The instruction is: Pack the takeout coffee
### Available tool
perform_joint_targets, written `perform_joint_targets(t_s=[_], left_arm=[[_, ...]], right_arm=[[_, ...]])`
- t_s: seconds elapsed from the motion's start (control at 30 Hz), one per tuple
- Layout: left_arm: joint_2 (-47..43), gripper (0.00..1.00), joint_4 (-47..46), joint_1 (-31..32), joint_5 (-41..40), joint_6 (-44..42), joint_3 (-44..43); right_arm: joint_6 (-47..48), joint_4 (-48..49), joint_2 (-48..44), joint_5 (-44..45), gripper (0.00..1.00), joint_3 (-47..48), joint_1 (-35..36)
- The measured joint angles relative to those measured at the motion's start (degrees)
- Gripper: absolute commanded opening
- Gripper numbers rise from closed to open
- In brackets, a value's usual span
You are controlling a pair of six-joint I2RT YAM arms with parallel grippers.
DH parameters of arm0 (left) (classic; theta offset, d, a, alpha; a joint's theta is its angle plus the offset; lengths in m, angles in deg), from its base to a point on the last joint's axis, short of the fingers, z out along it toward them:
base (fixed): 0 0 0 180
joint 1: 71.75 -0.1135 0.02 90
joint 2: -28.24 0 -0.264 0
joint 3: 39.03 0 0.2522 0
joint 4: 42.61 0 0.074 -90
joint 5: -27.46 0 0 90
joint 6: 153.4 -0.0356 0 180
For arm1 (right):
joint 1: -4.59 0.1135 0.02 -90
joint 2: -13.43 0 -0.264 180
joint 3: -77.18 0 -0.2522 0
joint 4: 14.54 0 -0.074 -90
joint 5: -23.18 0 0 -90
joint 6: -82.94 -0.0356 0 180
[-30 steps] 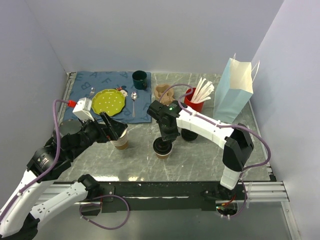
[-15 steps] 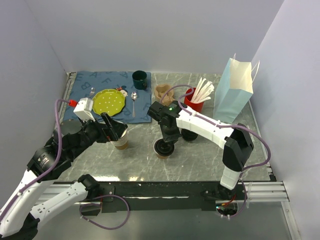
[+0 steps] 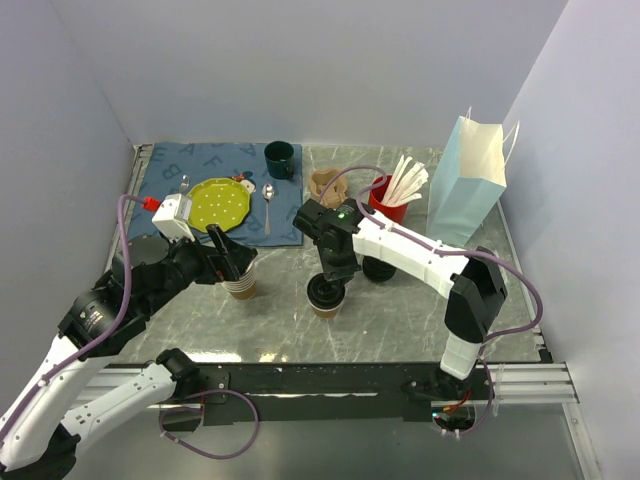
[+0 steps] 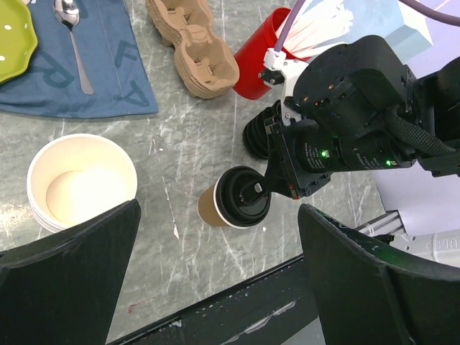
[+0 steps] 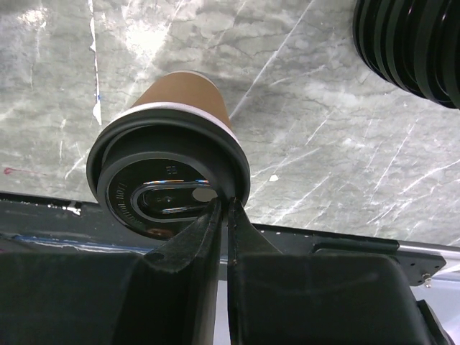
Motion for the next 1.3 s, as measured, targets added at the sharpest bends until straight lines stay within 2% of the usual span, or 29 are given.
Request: perform_joint_targets(t_s=[0.53, 0.57, 0.87, 1.03, 1.13, 1.3], left_arm=[[-0.1, 0.98, 0.0, 0.0, 0.0, -0.1, 0.0], [-0.1, 0.98, 0.0, 0.0, 0.0, -0.1, 0.0], [0.9, 0.99, 0.1, 0.0, 0.4, -1.6, -0.2], [3.3, 0.93, 0.4, 0.0, 1.7, -3.2, -0.6], [5.9, 0.86, 1.3, 0.0, 3.9, -4.8, -1.2], [14.1, 0.73, 1.8, 0.0, 9.2, -7.1, -3.1]], right_arm=[[0.2, -0.1, 2.0, 0.0, 0.14, 0.5, 0.0], [0.2, -0.2, 2.1, 0.0, 0.15, 0.5, 0.0], [0.2, -2.4, 2.4, -0.1, 0.51, 3.4, 0.0], [1.4, -1.7, 0.1, -2.6, 0.69, 4.2, -0.6], [3.0, 3.2, -5.8, -8.3, 0.7, -1.7, -3.0], [5.2, 10.8, -16.6, -19.1, 0.67, -13.6, -12.0]])
